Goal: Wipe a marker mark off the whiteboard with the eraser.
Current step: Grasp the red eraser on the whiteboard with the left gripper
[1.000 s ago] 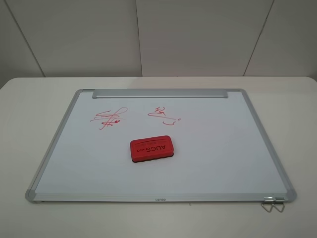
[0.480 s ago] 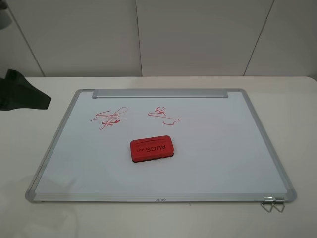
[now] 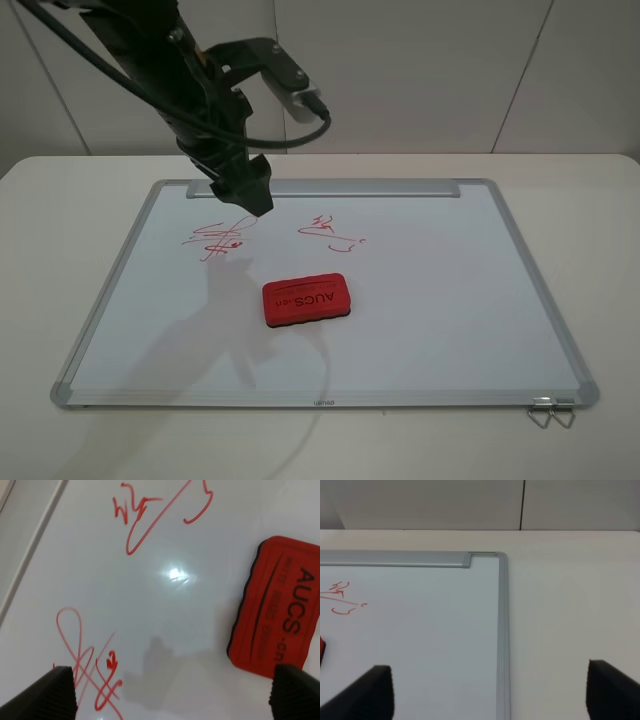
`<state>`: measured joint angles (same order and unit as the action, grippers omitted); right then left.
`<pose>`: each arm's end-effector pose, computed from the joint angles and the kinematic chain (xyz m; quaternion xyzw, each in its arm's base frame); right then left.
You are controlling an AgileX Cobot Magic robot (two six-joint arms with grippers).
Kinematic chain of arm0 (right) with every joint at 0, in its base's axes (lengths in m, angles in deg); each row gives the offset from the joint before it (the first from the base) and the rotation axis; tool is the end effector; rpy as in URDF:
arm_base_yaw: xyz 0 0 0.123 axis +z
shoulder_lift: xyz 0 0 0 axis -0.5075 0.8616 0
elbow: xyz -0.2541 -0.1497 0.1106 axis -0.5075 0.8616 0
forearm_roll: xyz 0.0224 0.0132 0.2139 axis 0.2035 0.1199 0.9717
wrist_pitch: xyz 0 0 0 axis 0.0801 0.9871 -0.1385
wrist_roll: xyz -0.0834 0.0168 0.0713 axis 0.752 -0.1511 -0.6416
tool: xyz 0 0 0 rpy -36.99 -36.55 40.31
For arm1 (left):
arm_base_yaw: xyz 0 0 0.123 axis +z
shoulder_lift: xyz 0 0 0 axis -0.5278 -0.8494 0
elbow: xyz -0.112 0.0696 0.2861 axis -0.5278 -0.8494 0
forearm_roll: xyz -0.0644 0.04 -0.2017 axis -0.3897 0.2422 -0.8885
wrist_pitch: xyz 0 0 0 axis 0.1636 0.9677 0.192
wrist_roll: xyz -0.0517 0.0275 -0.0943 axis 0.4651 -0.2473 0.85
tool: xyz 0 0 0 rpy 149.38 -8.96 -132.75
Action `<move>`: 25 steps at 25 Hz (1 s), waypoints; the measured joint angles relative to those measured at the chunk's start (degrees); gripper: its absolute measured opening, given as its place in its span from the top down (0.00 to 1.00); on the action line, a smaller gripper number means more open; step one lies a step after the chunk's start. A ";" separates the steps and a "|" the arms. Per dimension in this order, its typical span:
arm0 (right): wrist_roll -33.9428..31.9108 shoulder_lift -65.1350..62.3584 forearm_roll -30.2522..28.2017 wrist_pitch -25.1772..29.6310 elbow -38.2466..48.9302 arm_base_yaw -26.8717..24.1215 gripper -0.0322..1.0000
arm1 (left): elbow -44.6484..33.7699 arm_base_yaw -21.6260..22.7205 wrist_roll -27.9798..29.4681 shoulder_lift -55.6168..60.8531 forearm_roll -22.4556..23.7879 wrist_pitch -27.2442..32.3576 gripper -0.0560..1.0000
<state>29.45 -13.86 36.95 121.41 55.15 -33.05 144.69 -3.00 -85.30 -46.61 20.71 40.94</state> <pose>-0.0520 0.0041 0.2552 0.0126 0.8461 -0.0065 0.5328 0.3041 -0.2186 0.2682 0.5356 0.8158 -0.0317 0.2158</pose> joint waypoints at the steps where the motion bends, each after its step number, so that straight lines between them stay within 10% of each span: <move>1: 0.00 0.00 0.00 0.00 0.00 0.00 0.30 | 2.13 -1.11 0.05 -1.86 0.61 0.44 0.21; 25: 0.00 0.00 0.00 0.00 0.00 0.00 0.30 | 5.30 -10.42 0.78 -10.09 1.03 6.11 0.21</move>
<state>29.45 -13.86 36.95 121.41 55.15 -33.05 149.98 -13.42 -84.52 -56.70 21.74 47.06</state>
